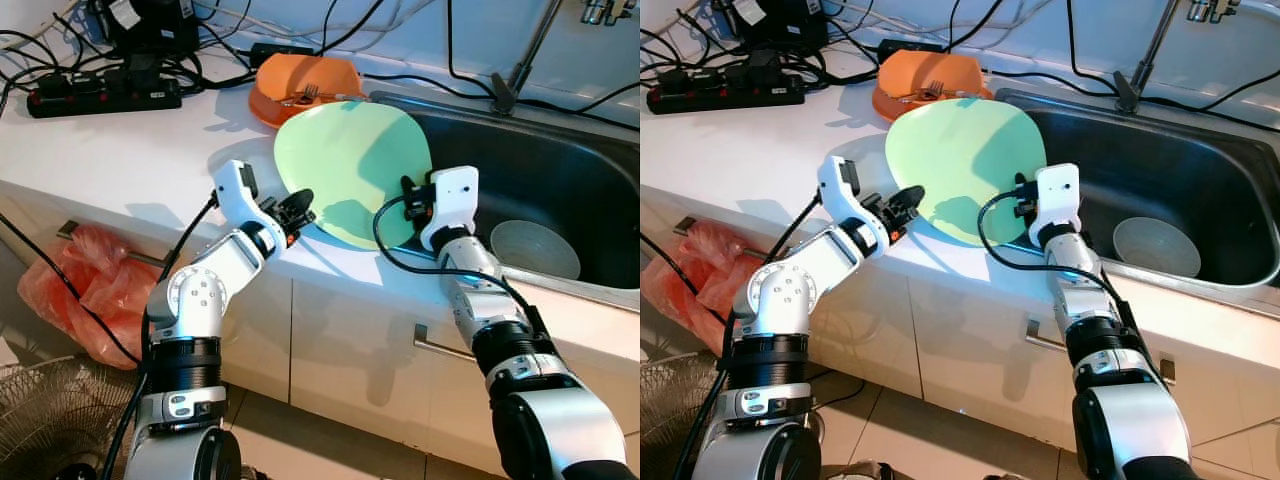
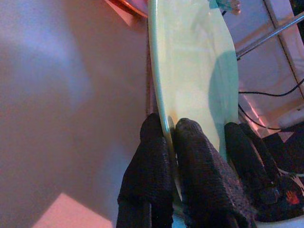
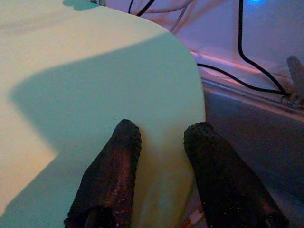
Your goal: Kitchen organization
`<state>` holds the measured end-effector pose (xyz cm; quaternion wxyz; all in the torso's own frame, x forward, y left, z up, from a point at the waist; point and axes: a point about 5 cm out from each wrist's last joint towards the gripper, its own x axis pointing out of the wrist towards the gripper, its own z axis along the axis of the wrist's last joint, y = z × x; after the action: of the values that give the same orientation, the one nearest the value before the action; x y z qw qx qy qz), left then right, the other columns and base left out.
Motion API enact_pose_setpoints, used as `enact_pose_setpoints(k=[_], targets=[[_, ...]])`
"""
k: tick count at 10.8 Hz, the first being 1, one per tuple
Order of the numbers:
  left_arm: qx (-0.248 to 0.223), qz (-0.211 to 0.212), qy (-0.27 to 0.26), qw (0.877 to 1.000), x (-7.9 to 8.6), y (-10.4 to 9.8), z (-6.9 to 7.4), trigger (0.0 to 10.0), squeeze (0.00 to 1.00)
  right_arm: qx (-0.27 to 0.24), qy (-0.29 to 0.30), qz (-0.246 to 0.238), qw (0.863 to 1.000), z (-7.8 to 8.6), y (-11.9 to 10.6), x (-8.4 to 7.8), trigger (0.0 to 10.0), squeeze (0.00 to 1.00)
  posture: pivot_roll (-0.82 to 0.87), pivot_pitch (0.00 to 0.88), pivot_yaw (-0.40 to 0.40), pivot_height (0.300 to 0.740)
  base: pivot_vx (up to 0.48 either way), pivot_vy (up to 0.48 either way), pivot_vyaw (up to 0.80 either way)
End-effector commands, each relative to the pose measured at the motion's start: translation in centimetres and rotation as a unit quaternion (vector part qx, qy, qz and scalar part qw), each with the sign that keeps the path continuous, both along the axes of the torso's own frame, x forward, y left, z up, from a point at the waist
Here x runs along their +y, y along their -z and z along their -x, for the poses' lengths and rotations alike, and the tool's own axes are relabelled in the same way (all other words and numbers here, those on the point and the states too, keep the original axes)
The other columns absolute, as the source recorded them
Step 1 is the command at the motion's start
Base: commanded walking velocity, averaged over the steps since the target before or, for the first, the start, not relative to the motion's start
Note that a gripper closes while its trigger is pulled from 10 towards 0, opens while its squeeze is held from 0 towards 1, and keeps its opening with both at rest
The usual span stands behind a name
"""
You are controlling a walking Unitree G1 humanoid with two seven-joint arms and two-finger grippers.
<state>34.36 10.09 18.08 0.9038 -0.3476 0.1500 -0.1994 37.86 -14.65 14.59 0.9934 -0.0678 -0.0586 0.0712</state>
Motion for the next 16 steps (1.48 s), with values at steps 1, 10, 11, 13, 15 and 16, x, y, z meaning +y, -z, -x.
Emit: enact_pose_setpoints(k=[1,10,11,13,15,16], targets=[[0.033,-0.039,0.039,0.998,-1.4,1.7,0.7,10.0,0.0,0.022,0.02,-0.001,1.0,-0.1,0.6,-0.8,10.0,0.0,0.07,0.062,-0.036,0.74,0.0,0.0,0.0],[-0.052,-0.096,0.076,0.991,-2.2,-0.4,1.2,10.0,0.0,-0.016,0.164,-0.034,0.986,-0.4,-1.4,-5.7,10.0,0.0,0.08,0.053,-0.039,0.74,0.0,0.0,0.0],[-0.061,-0.096,0.066,0.991,-2.0,-0.7,1.0,10.0,0.0,-0.023,0.171,-0.037,0.984,-0.5,-1.9,-6.2,10.0,0.0,0.07,0.053,-0.039,0.74,0.0,0.0,0.0],[-0.079,-0.093,0.035,0.992,-1.0,-1.4,0.4,10.0,0.0,-0.032,0.169,-0.057,0.984,-0.6,-2.6,-6.8,10.0,0.0,0.07,0.047,-0.039,0.74,0.0,0.0,0.0],[-0.111,-0.092,0.006,0.99,0.0,-2.5,-0.3,10.0,0.0,-0.034,0.153,-0.107,0.982,-0.8,-3.3,-7.2,10.0,0.0,0.07,0.044,-0.036,0.74,0.0,0.0,0.0],[-0.12,-0.092,0.002,0.989,0.1,-2.9,-0.4,10.0,0.0,-0.034,0.142,-0.126,0.981,-0.9,-3.4,-7.1,10.0,0.0,0.07,0.045,-0.037,0.74,0.0,0.0,0.0]])
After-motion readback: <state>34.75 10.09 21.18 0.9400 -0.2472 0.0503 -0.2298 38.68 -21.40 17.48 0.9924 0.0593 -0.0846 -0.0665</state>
